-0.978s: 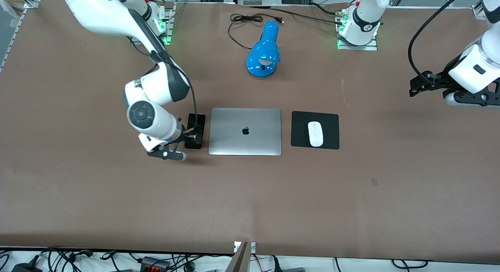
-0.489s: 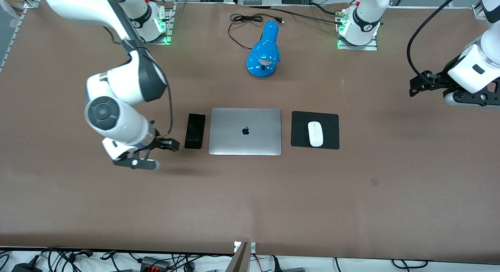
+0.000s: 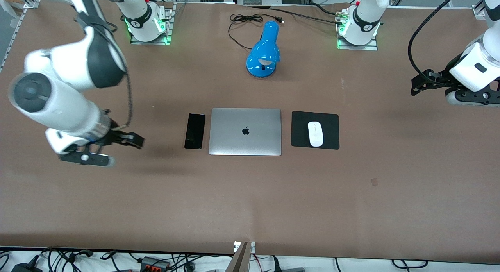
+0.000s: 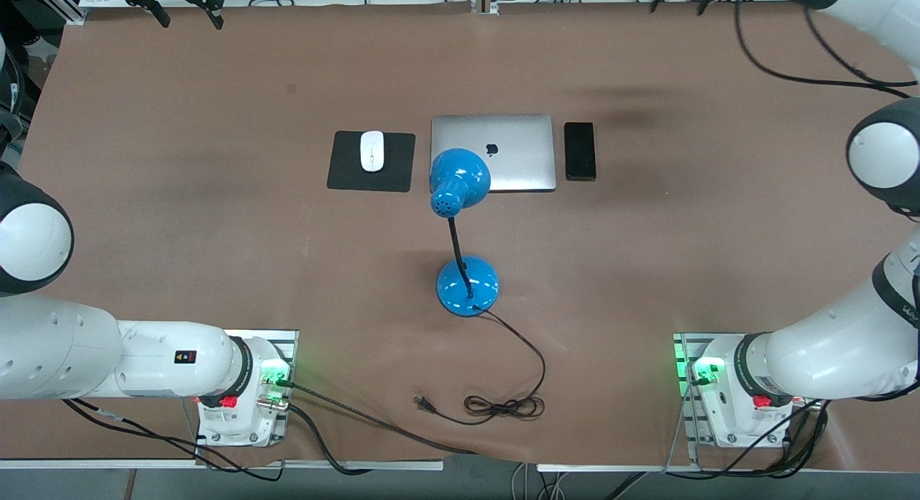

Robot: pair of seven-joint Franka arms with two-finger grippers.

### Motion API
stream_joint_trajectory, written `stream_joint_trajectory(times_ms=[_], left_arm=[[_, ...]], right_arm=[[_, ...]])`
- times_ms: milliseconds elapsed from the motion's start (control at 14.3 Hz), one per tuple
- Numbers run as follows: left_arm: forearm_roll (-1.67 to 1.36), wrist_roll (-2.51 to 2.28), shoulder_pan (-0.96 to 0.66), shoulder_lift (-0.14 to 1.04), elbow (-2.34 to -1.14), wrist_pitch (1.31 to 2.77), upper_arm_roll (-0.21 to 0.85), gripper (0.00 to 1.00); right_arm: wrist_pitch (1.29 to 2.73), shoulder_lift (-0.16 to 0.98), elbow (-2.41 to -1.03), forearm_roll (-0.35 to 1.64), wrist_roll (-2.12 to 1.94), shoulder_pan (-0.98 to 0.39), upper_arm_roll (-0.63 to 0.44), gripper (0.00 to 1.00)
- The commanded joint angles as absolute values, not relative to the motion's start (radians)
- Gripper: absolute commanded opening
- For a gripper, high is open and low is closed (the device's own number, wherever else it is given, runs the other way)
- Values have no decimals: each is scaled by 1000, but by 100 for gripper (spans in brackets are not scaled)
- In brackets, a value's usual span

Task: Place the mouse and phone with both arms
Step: 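Open the right gripper and draw it back from the phone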

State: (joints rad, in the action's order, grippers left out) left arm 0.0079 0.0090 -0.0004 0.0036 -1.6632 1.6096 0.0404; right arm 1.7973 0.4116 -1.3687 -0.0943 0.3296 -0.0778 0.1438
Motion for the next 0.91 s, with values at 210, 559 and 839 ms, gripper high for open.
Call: stream_joint_trajectory(times_ms=[210,559,839], left_arm=[[32,28,0,17,-1629,1582,44,100],[31,28,0,17,-1628,1582,44,100],[31,28,0,17,-1628,1580,44,100]], right_arm=[[1671,321,-1353,-86,21,42,67,100],[1661,272,-1348,-14,-54,32,-5,100],[1615,198,-1402,-18,-37,34,-2,100]])
